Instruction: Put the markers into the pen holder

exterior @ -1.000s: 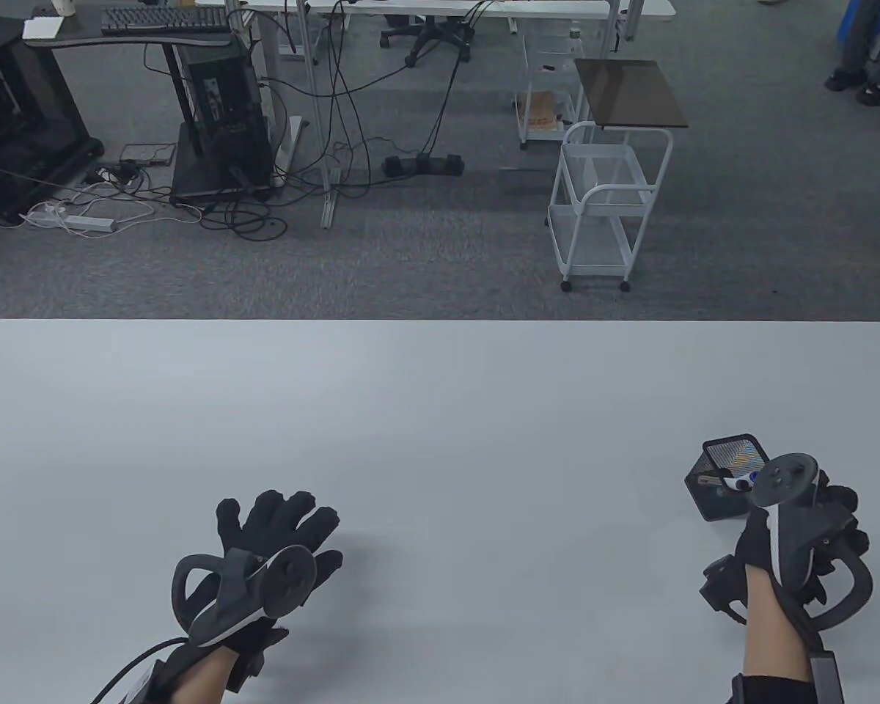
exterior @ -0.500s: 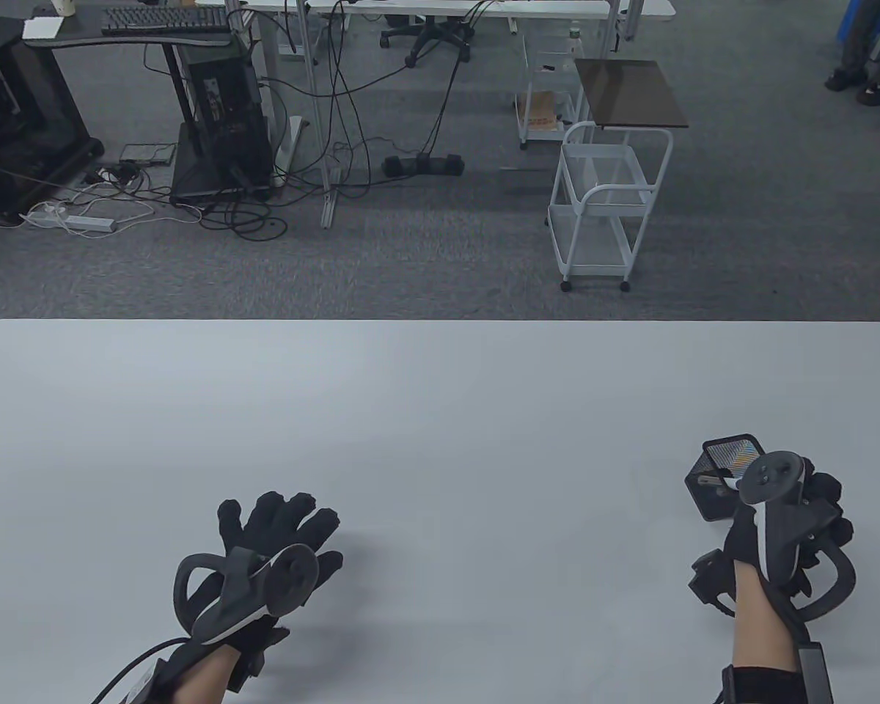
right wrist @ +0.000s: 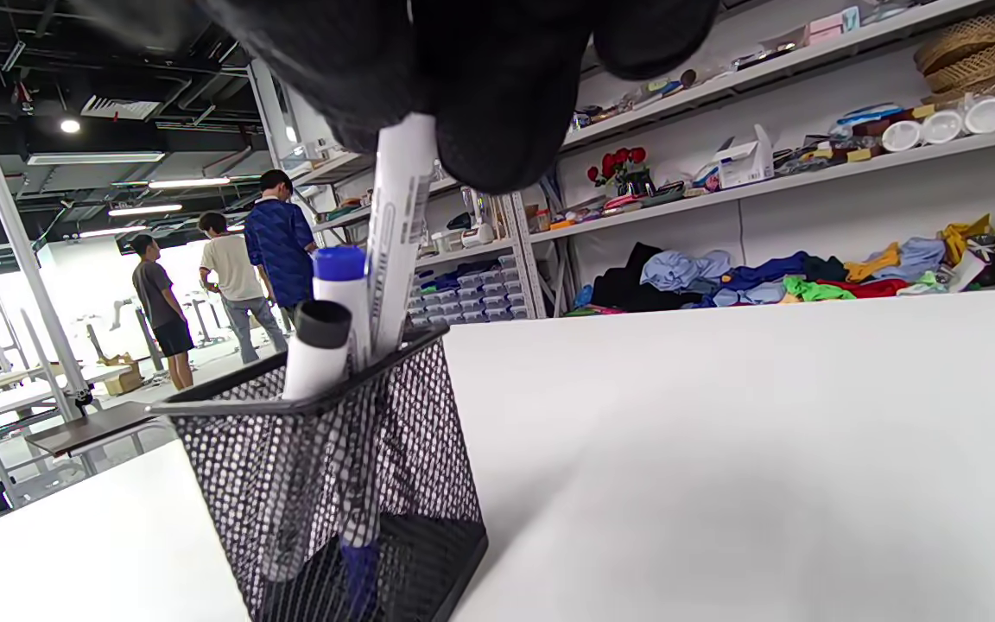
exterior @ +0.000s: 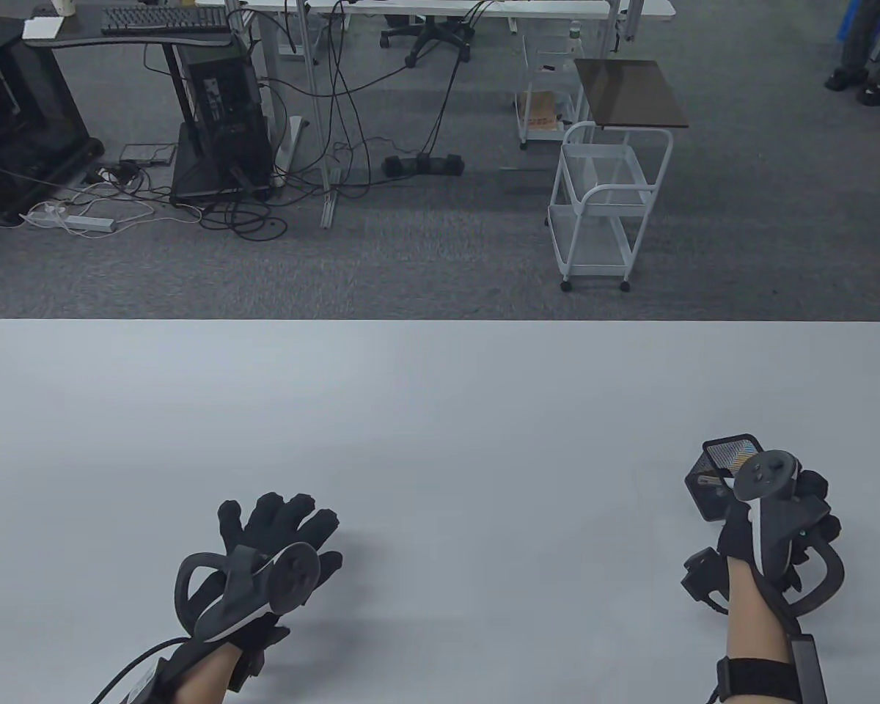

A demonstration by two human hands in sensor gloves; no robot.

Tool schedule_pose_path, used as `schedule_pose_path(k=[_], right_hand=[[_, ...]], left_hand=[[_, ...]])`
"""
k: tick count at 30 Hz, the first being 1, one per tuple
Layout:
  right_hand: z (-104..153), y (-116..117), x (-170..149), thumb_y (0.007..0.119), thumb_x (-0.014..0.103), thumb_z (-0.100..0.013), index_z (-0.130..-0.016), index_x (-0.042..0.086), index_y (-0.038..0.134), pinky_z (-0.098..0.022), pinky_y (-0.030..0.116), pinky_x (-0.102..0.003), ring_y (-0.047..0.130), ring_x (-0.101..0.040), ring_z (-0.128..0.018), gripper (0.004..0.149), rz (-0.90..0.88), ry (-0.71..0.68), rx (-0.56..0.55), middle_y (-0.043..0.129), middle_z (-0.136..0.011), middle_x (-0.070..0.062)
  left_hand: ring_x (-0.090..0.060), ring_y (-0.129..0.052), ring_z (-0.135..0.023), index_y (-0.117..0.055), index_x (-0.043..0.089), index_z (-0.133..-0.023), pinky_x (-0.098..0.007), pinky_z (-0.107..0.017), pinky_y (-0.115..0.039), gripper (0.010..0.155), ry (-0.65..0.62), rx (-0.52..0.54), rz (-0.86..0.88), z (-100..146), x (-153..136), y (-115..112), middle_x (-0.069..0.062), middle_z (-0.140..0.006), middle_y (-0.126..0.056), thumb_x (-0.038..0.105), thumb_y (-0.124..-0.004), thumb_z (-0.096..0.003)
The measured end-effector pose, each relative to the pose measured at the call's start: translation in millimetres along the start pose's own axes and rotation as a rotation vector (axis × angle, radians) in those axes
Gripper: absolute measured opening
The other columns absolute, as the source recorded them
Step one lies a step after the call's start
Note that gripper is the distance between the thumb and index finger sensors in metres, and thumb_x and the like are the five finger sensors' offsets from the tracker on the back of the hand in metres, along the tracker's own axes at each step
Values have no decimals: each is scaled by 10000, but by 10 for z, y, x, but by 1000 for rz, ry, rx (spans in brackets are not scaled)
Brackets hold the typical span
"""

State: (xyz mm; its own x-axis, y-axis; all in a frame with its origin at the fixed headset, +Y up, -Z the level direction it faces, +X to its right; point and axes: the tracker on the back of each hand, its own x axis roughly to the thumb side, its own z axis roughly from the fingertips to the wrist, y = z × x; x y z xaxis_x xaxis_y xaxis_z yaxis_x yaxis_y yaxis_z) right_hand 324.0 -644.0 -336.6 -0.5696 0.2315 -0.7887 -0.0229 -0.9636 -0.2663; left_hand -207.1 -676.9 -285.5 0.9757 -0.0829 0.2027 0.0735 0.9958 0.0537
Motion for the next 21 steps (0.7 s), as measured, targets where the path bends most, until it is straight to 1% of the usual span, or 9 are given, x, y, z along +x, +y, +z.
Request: schedule_pose_path(k=[16,21], right_hand=[[-27,92,0,675,309,-676,-1109,294,600,-827,484,-497,773,-193,-986,440,-6,9,41,567,-1171,-54],[-9,75,4,677,317,-675,-1114,297,591,-829,480,-496,765,-193,-1000,447,-7,10,52,558,-1178,-51]], left_hand=[[-401,-600,-1216,-602,463,-1123,-763,-821,-370,597,7,-13,-9,-12,3,-7,55,-1269,-591,643,-644,-555],[-401,-599,-1216,-601,461,-1125,-764,-821,-370,598,8,-15,-10,-17,4,-7,52,-1270,-588,642,-644,-556]])
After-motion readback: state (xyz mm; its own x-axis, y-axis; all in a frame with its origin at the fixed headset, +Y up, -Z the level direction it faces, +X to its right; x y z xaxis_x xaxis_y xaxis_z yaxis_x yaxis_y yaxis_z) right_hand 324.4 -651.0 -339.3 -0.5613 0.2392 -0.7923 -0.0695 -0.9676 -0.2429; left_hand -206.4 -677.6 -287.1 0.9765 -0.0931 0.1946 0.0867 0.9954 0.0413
